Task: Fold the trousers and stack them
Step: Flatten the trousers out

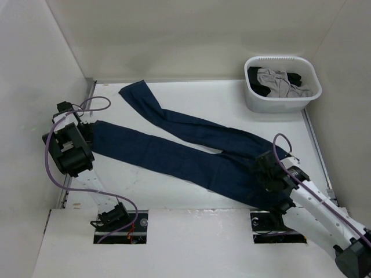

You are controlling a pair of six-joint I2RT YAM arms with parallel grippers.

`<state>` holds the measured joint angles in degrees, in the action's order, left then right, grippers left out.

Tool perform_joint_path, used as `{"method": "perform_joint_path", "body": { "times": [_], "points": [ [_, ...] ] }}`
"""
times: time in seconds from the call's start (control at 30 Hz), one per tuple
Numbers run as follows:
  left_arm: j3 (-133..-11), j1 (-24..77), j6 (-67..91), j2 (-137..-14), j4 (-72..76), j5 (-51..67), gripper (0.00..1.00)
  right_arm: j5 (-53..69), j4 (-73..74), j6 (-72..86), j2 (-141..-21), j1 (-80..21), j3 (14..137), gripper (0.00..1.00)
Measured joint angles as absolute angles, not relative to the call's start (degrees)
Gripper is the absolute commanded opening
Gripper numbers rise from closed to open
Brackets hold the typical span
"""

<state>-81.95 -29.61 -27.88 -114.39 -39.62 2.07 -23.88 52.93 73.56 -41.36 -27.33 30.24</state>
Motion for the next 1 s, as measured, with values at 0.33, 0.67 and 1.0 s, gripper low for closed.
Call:
{"method": "perform_joint_path", "body": {
  "times": [0.33, 0.67, 1.0],
  "points": [
    [-77.49, -28.49, -29.32, -110.89, -38.74, 2.15, 0.0, -20.56, 57.98, 88.38, -48.93, -40.42, 30.37, 1.0],
    [-65.21, -35.4, -46.5, -90.89, -49.84, -5.63, 0.11, -21.54, 65.93, 93.8, -42.26, -34.89, 34.7, 1.0],
    [-70.37, -29.98, -51.03, -93.62, -49.89, -11.44, 0.63, -22.22, 51.66, 62.15, -46.06, 2.39, 44.77, 1.0]
  ]
}}
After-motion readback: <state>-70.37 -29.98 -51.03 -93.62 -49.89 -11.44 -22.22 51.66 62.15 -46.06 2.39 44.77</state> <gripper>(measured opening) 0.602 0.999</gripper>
